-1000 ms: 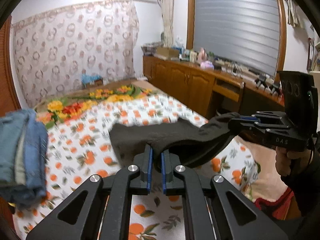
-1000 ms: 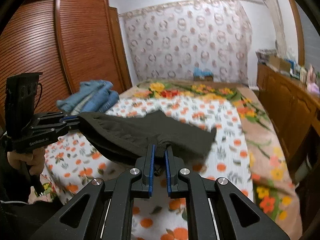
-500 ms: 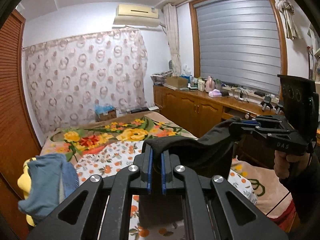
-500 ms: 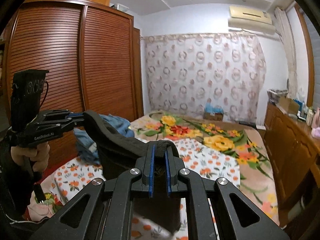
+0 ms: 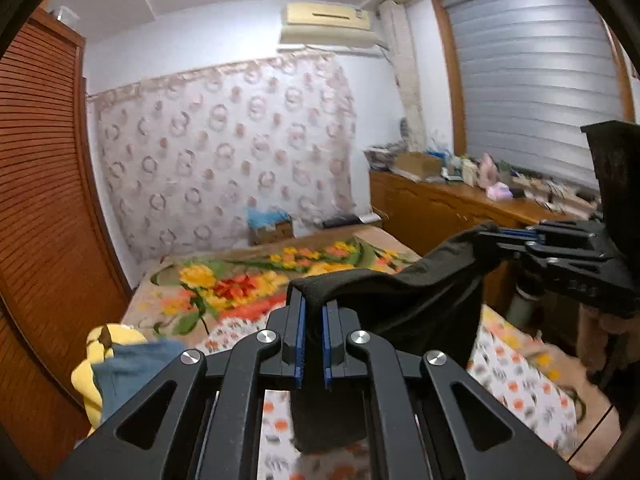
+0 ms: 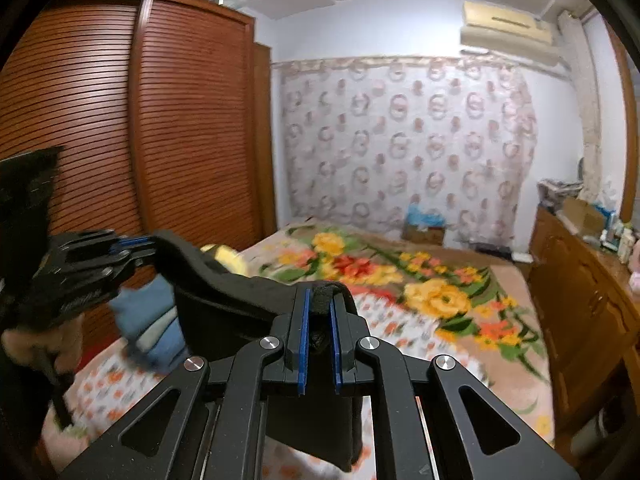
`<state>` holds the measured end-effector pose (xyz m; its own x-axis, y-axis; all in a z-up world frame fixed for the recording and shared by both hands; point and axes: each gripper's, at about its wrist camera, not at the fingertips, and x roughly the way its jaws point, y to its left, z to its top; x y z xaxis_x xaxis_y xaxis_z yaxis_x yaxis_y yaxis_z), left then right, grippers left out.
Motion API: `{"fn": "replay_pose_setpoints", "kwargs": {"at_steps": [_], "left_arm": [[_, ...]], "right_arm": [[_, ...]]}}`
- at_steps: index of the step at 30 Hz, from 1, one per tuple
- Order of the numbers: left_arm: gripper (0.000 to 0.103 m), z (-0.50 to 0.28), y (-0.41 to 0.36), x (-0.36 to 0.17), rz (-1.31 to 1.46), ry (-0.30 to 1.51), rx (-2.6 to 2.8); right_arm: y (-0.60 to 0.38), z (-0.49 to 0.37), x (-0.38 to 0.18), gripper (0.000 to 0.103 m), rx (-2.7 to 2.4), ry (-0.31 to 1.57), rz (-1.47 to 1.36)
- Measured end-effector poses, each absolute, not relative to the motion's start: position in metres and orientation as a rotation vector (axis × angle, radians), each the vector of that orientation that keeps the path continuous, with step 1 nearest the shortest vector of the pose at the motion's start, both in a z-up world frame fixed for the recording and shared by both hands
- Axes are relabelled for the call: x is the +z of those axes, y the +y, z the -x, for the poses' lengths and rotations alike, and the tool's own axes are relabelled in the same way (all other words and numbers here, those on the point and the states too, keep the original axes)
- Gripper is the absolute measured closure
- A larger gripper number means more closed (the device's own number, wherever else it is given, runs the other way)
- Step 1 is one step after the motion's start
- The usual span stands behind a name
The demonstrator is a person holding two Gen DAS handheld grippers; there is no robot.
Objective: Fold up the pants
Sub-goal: 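Lower the held black pants back onto the sheet with both grippers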
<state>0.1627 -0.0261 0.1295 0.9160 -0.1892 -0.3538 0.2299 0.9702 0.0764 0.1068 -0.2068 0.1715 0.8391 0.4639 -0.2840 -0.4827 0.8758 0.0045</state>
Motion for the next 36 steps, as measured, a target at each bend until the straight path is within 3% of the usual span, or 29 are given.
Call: {"fn": "replay_pose_setpoints", "kwargs": {"at_steps": [6, 13, 19, 36], "left_arm": [[0.095, -0.17, -0.014, 0.118, -0.133, 0.358, -0.175], [0.095, -0.144, -0.003, 0.033, -0.193, 0.548, -0.208], [0.095, -0.11, -0.003, -0.004, -0.19, 0.629, -0.237], [0.095, -0.066, 0.001, -0.053, -0.119, 0.694, -0.243]], "right_arm": [[-0.191, -0.139, 0.177, 0.094, 0.47, 0.261, 0.047], [-0.176, -0.127, 0.103, 0.094, 0.549, 0.426, 0.059], [-0.174, -0.104, 0.046, 0.094, 0.625, 0.551, 0.04], [-0.175, -0.079, 0.012, 0.094, 0.666, 0.625, 0.079]]}}
